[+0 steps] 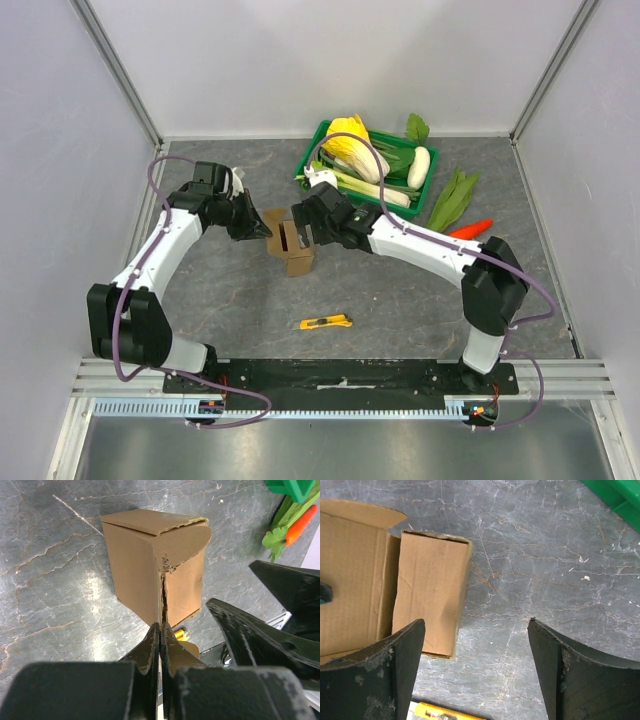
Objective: Unpack the express box
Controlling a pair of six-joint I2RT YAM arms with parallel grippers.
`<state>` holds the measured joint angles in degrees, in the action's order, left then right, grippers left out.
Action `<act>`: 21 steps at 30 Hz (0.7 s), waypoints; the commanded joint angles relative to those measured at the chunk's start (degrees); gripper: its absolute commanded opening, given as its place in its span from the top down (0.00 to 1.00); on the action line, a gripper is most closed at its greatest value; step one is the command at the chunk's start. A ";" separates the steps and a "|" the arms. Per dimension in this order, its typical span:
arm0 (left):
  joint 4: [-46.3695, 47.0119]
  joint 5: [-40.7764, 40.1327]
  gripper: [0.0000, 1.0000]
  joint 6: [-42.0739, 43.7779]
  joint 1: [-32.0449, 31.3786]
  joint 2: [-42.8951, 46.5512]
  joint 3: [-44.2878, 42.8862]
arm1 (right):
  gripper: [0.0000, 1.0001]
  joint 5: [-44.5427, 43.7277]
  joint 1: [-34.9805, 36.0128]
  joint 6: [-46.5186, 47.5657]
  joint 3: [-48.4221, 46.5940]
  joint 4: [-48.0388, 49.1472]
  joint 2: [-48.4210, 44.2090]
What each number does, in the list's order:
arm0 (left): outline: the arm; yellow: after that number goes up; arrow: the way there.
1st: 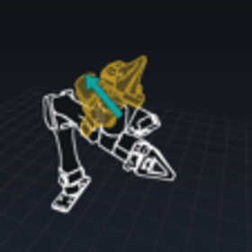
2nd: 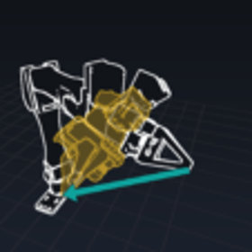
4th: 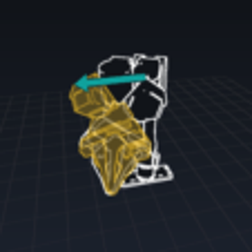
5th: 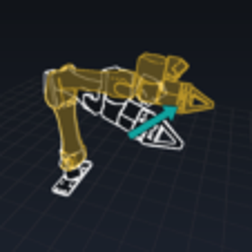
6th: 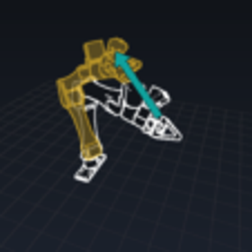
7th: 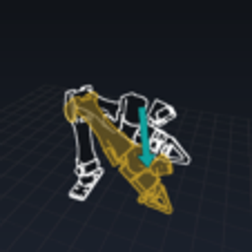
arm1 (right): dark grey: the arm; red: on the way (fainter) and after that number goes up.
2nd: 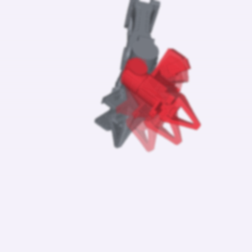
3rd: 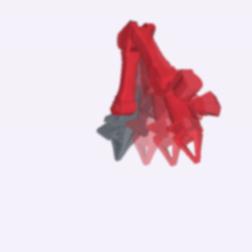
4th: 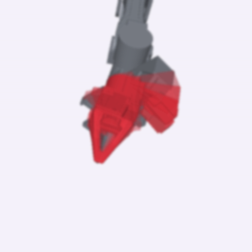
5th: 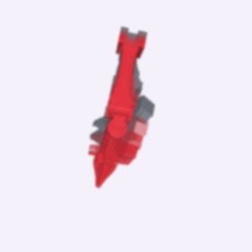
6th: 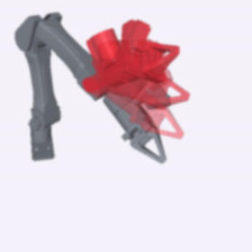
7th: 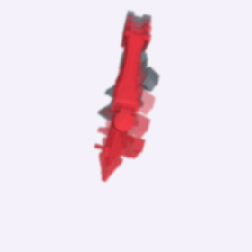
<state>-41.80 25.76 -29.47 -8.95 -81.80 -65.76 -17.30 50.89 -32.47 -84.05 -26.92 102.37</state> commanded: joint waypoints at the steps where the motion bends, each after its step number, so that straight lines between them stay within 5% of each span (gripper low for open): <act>1: -0.91 3.16 0.98 1.61 0.16 2.26 -4.20 | 0.12 0.60 -0.35 1.09 1.52 1.52 1.87; 21: -3.81 6.32 0.98 2.31 0.25 2.96 -7.54 | 0.15 -2.21 -5.54 0.21 9.17 2.66 -3.75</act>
<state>-44.27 30.48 -29.43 -8.95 -80.23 -71.09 -17.23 45.58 -32.71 -73.19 -25.36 103.53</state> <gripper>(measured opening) 0.029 0.849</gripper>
